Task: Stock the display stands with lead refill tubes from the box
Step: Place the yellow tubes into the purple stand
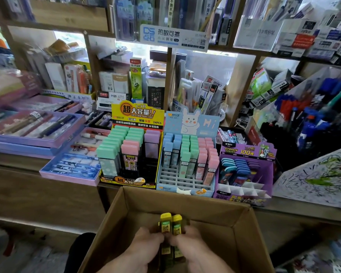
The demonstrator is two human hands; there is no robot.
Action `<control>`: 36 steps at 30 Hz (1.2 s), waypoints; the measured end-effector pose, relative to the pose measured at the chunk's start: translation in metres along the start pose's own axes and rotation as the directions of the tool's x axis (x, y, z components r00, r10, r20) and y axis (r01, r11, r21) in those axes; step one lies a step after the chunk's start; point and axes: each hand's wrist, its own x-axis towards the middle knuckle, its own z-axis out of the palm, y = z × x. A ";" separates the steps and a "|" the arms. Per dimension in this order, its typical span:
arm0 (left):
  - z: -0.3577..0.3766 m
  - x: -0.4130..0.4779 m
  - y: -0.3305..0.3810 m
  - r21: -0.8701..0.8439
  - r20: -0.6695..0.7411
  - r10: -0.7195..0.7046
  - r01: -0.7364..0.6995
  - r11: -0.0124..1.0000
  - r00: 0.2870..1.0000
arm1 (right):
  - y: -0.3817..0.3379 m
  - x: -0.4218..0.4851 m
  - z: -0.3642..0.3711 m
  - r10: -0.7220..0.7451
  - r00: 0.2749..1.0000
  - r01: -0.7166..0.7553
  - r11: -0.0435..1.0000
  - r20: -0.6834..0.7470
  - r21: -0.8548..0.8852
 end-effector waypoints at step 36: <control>0.014 -0.057 0.024 -0.272 0.357 0.135 -0.035 0.962 0.924 | -0.030 -0.070 -0.062 -0.261 0.929 0.218 0.959 0.261 0.184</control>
